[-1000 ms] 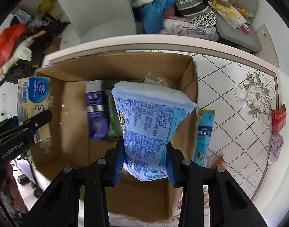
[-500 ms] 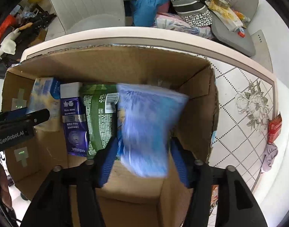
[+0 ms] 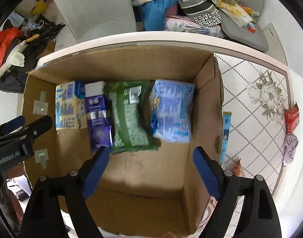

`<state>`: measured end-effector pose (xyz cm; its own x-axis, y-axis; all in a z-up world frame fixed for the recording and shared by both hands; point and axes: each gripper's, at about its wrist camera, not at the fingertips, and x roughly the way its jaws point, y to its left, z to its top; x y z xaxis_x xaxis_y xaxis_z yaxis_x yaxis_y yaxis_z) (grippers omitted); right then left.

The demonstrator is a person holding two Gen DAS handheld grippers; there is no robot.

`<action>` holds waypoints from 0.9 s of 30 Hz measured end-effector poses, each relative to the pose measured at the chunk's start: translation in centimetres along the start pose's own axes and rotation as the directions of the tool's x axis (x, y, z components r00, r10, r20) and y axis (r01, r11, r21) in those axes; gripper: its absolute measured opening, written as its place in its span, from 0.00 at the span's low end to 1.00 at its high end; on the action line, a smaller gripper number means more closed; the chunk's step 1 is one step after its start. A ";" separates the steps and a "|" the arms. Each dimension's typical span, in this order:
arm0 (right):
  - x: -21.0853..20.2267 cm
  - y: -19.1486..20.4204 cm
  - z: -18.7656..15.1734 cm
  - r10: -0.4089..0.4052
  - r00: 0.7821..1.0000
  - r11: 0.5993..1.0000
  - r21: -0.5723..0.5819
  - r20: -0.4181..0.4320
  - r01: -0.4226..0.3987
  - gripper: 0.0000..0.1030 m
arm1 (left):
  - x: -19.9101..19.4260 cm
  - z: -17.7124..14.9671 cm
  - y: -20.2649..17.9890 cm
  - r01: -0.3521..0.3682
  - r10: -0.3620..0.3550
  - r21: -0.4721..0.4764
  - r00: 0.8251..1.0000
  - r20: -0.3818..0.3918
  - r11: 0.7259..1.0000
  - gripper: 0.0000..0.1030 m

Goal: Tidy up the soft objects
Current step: 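Lift both tools out of the box and move back over the table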

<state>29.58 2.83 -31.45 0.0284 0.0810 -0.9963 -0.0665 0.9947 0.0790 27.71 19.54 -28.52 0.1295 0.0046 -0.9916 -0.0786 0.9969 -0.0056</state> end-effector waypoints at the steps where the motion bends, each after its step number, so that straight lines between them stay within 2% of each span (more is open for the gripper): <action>1: -0.2 0.2 -0.5 0.006 1.000 1.000 0.004 0.002 -0.006 0.95 | -0.6 -0.7 0.1 -0.003 0.003 -0.003 1.000 0.018 1.000 0.96; 3: -0.5 0.4 -1.4 0.019 1.000 1.000 0.009 0.005 -0.019 0.99 | -1.4 -1.4 0.2 -0.007 0.008 -0.010 0.999 0.044 1.000 0.96; 10: -3.9 0.9 -5.3 0.024 0.996 1.000 0.017 0.086 -0.026 0.99 | -5.1 -5.6 0.4 -0.011 0.013 -0.018 0.994 0.109 1.000 0.96; 14: -7.1 1.1 -8.2 0.015 0.988 1.000 -0.005 0.156 -0.014 0.99 | -7.8 -8.0 0.5 -0.025 0.029 -0.031 0.988 0.153 0.999 0.96; 19: -10.1 0.9 -11.0 0.031 0.980 0.999 -0.026 0.199 -0.026 0.99 | -11.0 -10.3 -0.2 -0.035 0.040 -0.033 0.979 0.201 0.999 0.96; 24: -11.8 0.0 -13.2 0.100 0.973 0.995 -0.028 0.206 -0.097 0.99 | -12.5 -11.5 -1.6 -0.029 0.039 -0.048 0.975 0.220 0.998 0.96; 27: -12.5 -2.0 -13.7 0.130 0.968 0.991 -0.004 0.215 -0.133 0.99 | -13.1 -11.7 -3.6 -0.013 0.021 -0.037 0.975 0.223 0.999 0.96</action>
<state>15.68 -1.06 -19.62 0.2331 0.2220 -0.9468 -0.0734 0.9748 0.2105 14.76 14.99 -16.98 0.3453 0.0429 -0.9375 -0.1170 0.9931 0.0023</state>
